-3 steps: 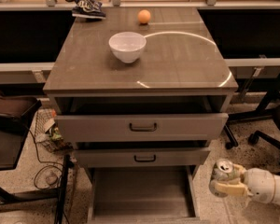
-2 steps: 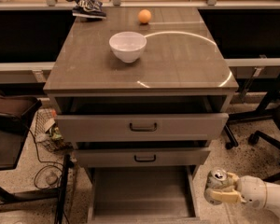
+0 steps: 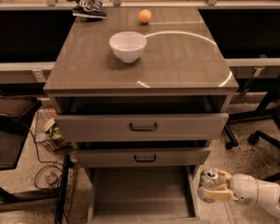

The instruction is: Place 7up can into bottom drawer

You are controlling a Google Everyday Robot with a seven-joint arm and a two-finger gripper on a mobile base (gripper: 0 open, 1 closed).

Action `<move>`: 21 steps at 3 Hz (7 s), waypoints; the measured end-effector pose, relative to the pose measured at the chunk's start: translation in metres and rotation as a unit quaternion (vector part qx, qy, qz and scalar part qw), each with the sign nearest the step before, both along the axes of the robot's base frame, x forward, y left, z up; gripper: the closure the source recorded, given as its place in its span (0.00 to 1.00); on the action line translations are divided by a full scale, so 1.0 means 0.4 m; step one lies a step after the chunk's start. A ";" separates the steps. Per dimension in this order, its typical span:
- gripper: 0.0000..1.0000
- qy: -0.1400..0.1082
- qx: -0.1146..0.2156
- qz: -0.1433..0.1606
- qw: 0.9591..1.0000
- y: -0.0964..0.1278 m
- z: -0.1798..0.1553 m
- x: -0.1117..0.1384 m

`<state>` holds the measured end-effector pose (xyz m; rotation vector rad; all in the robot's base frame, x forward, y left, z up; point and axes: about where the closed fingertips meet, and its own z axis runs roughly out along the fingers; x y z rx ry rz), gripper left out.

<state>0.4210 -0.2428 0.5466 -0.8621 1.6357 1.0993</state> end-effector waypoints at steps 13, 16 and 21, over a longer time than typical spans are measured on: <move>1.00 -0.026 -0.018 0.048 0.998 0.700 -0.815 0.247; 1.00 -0.052 -0.008 0.041 0.998 0.789 -0.869 0.275; 0.82 -0.060 -0.006 0.068 0.996 0.909 -0.949 0.325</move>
Offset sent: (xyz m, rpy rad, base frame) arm 0.0618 0.1733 -0.1993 0.1085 0.0039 0.1126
